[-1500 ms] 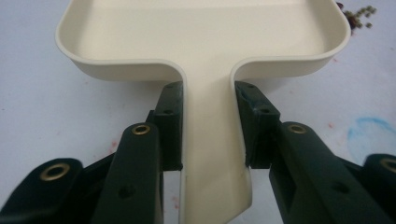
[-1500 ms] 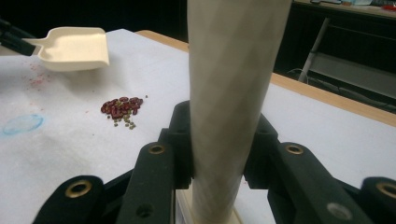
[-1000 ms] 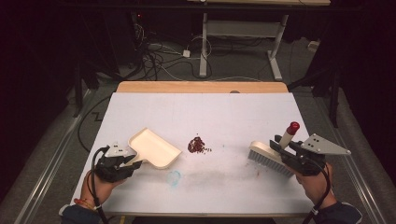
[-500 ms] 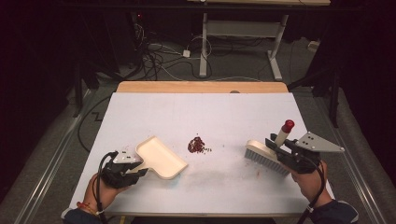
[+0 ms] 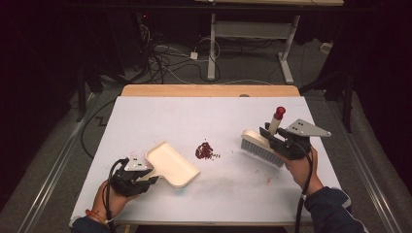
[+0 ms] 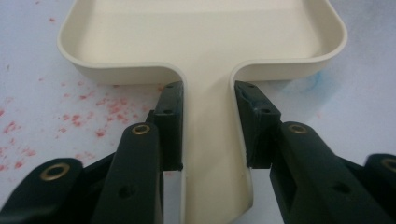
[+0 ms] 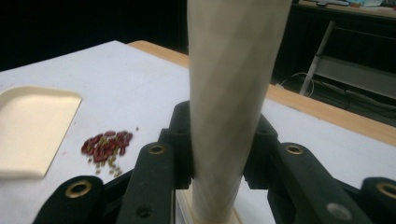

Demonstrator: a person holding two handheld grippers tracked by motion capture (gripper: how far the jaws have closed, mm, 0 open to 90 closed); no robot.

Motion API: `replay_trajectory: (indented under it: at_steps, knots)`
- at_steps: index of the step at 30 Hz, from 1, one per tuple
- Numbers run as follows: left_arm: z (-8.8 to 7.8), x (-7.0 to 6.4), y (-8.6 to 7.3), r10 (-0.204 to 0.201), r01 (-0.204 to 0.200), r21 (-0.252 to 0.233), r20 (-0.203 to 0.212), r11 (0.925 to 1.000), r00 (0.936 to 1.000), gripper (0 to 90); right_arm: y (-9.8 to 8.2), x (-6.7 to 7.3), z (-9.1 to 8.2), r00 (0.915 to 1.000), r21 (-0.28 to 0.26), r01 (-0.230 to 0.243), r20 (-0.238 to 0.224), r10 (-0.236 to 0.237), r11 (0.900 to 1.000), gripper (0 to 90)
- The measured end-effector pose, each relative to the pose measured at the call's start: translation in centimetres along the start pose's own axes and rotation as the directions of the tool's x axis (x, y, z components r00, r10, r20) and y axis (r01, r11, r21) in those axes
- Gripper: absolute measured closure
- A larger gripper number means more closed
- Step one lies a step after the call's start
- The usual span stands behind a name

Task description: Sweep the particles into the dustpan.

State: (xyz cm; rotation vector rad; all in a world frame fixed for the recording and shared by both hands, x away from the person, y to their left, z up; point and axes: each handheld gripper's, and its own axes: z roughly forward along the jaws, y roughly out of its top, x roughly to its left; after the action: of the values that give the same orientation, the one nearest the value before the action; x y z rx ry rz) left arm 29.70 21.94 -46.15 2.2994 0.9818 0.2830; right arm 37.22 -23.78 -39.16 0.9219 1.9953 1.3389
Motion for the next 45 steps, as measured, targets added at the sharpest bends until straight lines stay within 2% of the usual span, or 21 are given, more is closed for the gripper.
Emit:
replay_trajectory:
  at_steps: [1, 5, 6, 8, 11, 12, 13, 14, 20, 27, 29, 34, 39, 45]
  knots:
    - [0.1, -0.1, 0.0, 0.004, -0.004, 0.003, 0.004, 1.0, 1.0, 63.9, 0.0, 0.0, 0.0, 1.0, 0.0, 0.0, 0.0, 0.0, 1.0, 70.4]
    - [0.2, -0.4, 0.1, 0.009, -0.009, 0.001, 0.011, 1.0, 0.9999, 63.8, 0.7, 0.4, 2.1, 0.9998, 0.006, 0.005, 0.019, -0.006, 1.0, 70.4]
    - [0.3, -0.4, 0.1, 0.009, -0.009, 0.0, 0.016, 1.0, 0.9998, 63.8, 1.0, 0.7, 3.2, 0.9994, 0.015, 0.012, 0.033, -0.012, 1.0, 70.4]
    - [0.3, -0.6, 0.2, 0.016, -0.016, 0.003, 0.015, 0.9999, 0.9998, 63.8, 1.2, 0.8, 3.7, 0.999, 0.016, 0.022, 0.037, -0.023, 1.0, 70.4]
    - [0.5, -0.8, 0.3, 0.019, -0.019, 0.004, 0.018, 0.9998, 0.9997, 63.8, 2.0, 1.1, 5.7, 0.9985, 0.014, 0.03, 0.045, -0.031, 0.999, 70.4]
    - [0.6, -0.9, 0.3, 0.023, -0.023, 0.005, 0.02, 0.9997, 0.9995, 63.8, 2.0, 1.1, 5.7, 0.9985, 0.014, 0.03, 0.045, -0.031, 0.999, 70.4]
    - [0.6, -0.9, 0.4, 0.025, -0.025, 0.006, 0.02, 0.9997, 0.9995, 63.8, 2.3, 1.2, 6.6, 0.9981, 0.02, 0.034, 0.052, -0.035, 0.999, 70.4]
    - [0.7, -1.0, 0.5, 0.023, -0.024, 0.005, 0.02, 0.9997, 0.9995, 63.8, 2.3, 1.2, 6.6, 0.9981, 0.02, 0.034, 0.052, -0.035, 0.999, 70.4]
    - [1.0, -1.1, 0.8, 0.029, -0.029, 0.008, 0.026, 0.9995, 0.9992, 63.8, 3.1, 1.7, 9.0, 0.9972, 0.021, 0.031, 0.068, -0.032, 0.999, 70.4]
    - [1.1, -1.2, 1.1, 0.032, -0.032, 0.008, 0.025, 0.9995, 0.9992, 63.8, 3.7, 2.2, 10.8, 0.996, 0.027, 0.029, 0.084, -0.032, 0.999, 70.4]
    - [1.2, -1.2, 1.2, 0.03, -0.03, 0.008, 0.025, 0.9995, 0.9992, 63.8, 3.9, 2.5, 11.3, 0.9962, 0.029, 0.017, 0.085, -0.019, 0.999, 70.4]
    - [1.6, -1.3, 1.3, 0.031, -0.031, 0.01, 0.023, 0.9995, 0.9993, 63.8, 4.0, 3.4, 12.5, 0.9973, 0.024, 0.034, 0.064, -0.036, 0.999, 70.4]
    - [1.8, -1.5, 1.5, 0.034, -0.034, 0.008, 0.017, 0.9994, 0.9993, 63.8, 3.4, 4.5, 13.5, 0.9991, 0.045, 0.029, 0.03, -0.031, 0.999, 70.4]
    - [2.2, -1.7, 1.6, 0.027, -0.027, 0.01, 0.011, 0.9996, 0.9996, 63.8, 3.0, 6.1, 13.5, 0.9996, 0.041, 0.028, -0.007, -0.028, 0.999, 70.3]
